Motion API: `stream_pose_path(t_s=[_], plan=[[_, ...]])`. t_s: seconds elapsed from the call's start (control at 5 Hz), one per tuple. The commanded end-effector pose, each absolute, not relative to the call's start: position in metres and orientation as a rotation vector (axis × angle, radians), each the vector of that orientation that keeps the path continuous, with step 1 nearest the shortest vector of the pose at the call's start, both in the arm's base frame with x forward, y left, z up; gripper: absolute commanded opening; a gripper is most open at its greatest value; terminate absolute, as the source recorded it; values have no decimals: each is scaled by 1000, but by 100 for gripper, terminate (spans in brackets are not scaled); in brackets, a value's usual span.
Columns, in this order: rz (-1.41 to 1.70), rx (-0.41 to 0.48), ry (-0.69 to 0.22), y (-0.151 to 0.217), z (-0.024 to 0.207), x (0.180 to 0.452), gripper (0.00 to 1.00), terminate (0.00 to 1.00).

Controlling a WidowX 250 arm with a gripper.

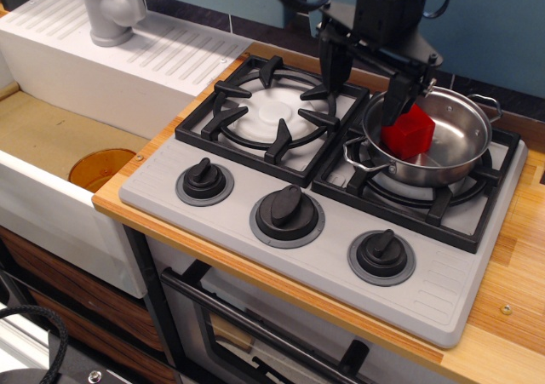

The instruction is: Put redcube in pan and put pan on stove

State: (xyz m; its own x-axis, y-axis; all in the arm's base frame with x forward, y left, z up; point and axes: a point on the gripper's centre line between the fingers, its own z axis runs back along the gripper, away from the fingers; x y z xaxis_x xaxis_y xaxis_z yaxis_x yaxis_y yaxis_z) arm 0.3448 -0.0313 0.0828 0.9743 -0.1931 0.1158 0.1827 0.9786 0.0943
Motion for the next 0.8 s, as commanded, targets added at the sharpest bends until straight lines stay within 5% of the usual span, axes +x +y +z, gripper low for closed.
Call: stream_pose_path(t_s=[0.0,0.6], plan=[[-186,69,-238,-33,97,350,100,0],[-181,35,-270,-34,66,349,100,0]])
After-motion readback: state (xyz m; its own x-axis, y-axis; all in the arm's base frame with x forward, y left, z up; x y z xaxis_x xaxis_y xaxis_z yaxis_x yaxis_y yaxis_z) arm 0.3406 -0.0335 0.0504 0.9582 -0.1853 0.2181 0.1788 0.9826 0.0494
